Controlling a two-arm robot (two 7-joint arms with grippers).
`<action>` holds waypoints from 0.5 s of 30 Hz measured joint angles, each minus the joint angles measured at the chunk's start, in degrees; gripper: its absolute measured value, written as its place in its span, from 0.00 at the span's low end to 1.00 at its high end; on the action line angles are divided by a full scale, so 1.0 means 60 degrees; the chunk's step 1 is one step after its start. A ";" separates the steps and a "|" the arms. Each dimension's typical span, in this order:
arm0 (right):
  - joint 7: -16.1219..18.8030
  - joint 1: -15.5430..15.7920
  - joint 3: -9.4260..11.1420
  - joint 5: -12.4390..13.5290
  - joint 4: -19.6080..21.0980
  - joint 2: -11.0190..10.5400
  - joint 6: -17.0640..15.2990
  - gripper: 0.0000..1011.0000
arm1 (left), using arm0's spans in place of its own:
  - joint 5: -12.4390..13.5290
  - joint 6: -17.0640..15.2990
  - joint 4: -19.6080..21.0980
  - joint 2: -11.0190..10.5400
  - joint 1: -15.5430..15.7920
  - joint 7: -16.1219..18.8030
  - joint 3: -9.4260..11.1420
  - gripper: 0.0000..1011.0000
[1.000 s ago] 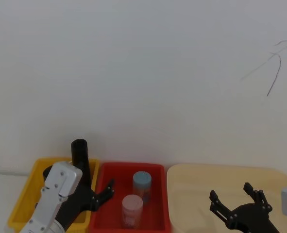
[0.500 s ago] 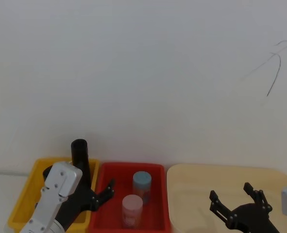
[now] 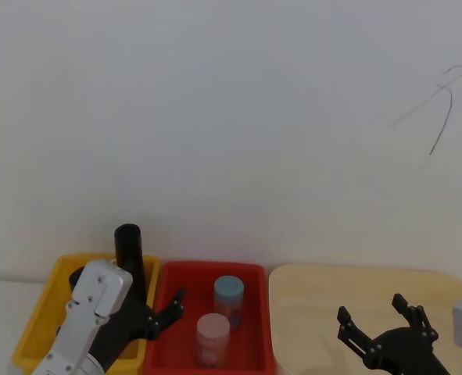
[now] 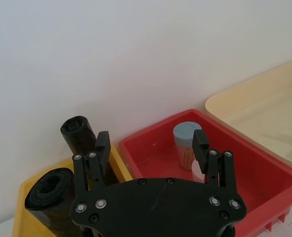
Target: Pick up the garbage bag with the one hand and transfer it to the other hand.
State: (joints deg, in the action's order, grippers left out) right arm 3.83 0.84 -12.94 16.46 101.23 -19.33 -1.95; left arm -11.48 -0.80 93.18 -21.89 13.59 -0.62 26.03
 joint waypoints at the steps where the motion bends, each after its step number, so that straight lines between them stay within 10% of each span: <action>1: 0.0000 0.0000 0.0000 0.0000 0.0000 0.0000 0.0000 0.99 | 0.0000 0.0000 0.0000 0.0000 0.0000 0.0000 0.0000 0.99; 15: 0.0000 0.0000 0.0000 0.0000 0.0000 0.0000 0.0000 0.99 | 0.0000 0.0000 0.0000 0.0001 0.0000 -0.0001 0.0000 0.99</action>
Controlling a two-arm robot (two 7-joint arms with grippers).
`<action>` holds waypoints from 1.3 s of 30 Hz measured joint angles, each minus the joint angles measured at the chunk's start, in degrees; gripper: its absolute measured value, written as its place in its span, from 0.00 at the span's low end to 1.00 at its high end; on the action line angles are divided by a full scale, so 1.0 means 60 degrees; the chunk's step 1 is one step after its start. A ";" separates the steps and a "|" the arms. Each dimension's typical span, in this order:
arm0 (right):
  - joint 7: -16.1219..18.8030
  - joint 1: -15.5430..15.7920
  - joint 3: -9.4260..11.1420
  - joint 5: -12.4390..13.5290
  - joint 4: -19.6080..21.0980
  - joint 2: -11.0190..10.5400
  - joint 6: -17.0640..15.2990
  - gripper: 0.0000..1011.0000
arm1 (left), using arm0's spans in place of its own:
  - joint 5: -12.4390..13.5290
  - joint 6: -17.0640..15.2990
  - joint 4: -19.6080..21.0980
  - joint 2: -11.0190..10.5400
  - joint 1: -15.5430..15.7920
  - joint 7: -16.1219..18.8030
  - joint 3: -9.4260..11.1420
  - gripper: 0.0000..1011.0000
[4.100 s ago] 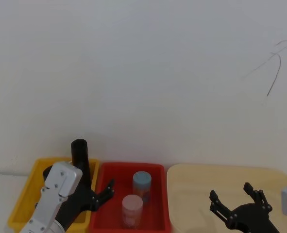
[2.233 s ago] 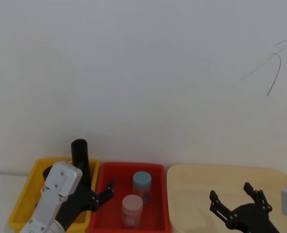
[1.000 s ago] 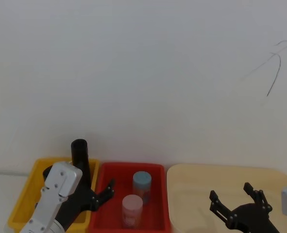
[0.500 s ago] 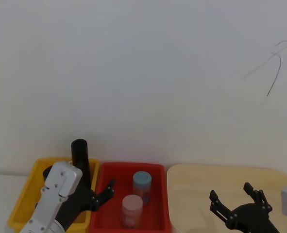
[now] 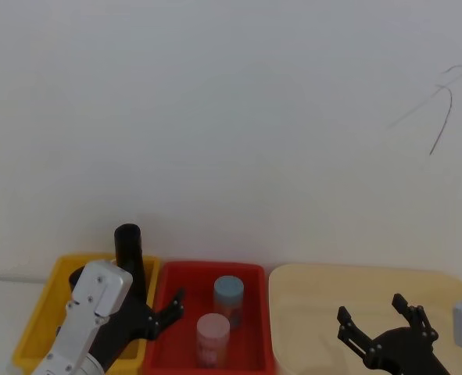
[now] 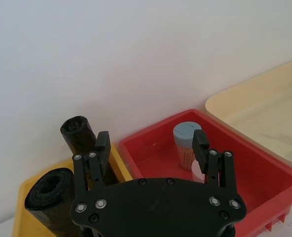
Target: Pick up the garbage bag with the one hand and transfer it to the other hand.
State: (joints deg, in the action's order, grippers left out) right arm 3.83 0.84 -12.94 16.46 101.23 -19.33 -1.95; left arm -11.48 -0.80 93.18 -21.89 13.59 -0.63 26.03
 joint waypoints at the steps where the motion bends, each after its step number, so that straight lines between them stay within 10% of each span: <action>1: 0.0000 0.0000 0.0000 0.0001 0.0000 0.0000 0.0000 0.99 | 0.0000 0.0000 0.0001 -0.0001 -0.0001 -0.0001 -0.0001 0.99; 39: 0.0000 0.0000 0.0000 0.0000 0.0000 0.0000 0.0000 0.99 | -0.1208 0.0216 -0.0034 -0.1964 -0.0951 -0.2051 -0.1409 0.99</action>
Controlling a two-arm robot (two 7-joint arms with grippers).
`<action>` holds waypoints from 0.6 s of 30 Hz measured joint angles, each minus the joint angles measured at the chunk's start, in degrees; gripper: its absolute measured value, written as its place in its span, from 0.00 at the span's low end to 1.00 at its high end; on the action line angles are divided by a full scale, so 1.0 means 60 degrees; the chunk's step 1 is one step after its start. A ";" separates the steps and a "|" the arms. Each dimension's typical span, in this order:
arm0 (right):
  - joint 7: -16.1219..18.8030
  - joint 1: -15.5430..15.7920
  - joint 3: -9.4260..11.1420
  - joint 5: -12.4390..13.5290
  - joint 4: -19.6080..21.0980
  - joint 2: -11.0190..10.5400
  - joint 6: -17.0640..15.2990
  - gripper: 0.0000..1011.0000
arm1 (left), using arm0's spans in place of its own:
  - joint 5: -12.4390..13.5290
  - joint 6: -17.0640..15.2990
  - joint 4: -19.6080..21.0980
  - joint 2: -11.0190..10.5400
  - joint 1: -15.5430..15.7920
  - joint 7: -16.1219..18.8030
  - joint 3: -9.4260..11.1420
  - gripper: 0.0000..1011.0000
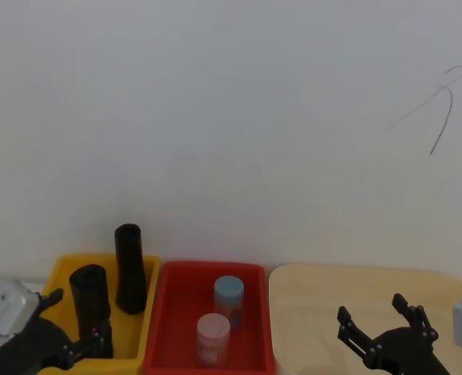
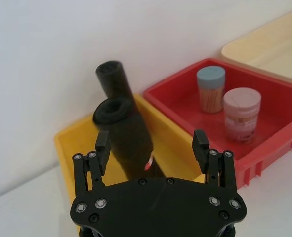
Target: Pick up the garbage bag with the one hand and transfer it to the other hand.
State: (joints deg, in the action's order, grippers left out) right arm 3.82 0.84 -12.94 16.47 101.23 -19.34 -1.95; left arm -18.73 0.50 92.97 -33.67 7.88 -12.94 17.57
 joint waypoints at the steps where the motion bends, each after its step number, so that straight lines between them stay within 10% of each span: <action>1: 0.0000 0.0000 0.0000 0.0000 0.0000 0.0000 0.0000 0.99 | -0.0073 -0.0061 -0.0066 -0.0002 0.0031 -0.0053 -0.0059 0.99; 18: 0.0000 0.0000 0.0000 0.0000 0.0000 0.0000 0.0000 0.99 | -0.0626 -0.0746 -0.0890 0.0149 0.0516 -0.0377 -0.0464 0.99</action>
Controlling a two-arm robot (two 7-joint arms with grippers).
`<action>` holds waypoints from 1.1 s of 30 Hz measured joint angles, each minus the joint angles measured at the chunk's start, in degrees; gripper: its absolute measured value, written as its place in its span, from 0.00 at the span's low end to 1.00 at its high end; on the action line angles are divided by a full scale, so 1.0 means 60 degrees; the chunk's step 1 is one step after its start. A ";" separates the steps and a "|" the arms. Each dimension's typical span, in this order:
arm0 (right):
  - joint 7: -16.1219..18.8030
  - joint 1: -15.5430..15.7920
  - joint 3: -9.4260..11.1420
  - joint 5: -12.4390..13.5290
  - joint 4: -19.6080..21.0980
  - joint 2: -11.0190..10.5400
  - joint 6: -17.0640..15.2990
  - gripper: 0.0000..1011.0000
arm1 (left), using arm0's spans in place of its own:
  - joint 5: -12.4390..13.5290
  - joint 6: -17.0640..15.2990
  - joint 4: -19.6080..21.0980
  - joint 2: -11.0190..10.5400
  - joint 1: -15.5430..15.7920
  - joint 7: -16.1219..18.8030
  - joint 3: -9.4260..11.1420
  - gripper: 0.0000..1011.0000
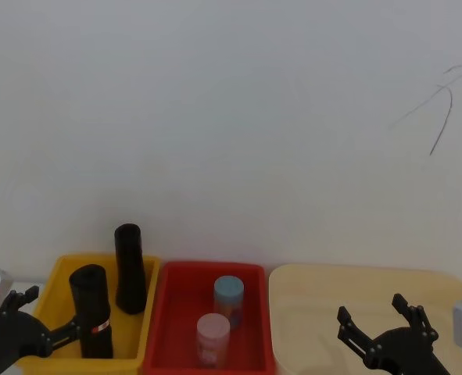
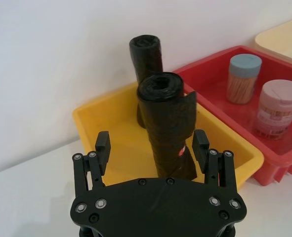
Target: Pick up the garbage bag with the one hand and transfer it to the other hand.
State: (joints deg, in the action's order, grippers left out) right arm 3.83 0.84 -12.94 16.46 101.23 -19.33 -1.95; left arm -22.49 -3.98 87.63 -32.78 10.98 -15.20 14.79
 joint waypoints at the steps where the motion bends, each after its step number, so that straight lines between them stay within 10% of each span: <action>1: 0.0000 0.0000 0.0000 0.0000 0.0000 -0.0001 0.0000 0.99 | -0.0009 -0.0018 -0.0019 0.0007 0.0021 -0.0015 -0.0003 0.99; 33: 0.0000 0.0000 0.0000 0.0000 0.0000 0.0000 0.0000 0.99 | 0.0405 -0.0364 -0.1276 0.0667 0.1227 -0.0681 0.0507 0.99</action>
State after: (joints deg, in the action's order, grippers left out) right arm 3.83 0.84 -12.94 16.46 101.23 -19.33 -1.95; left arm -20.06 -6.16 79.98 -28.77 18.34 -19.29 17.83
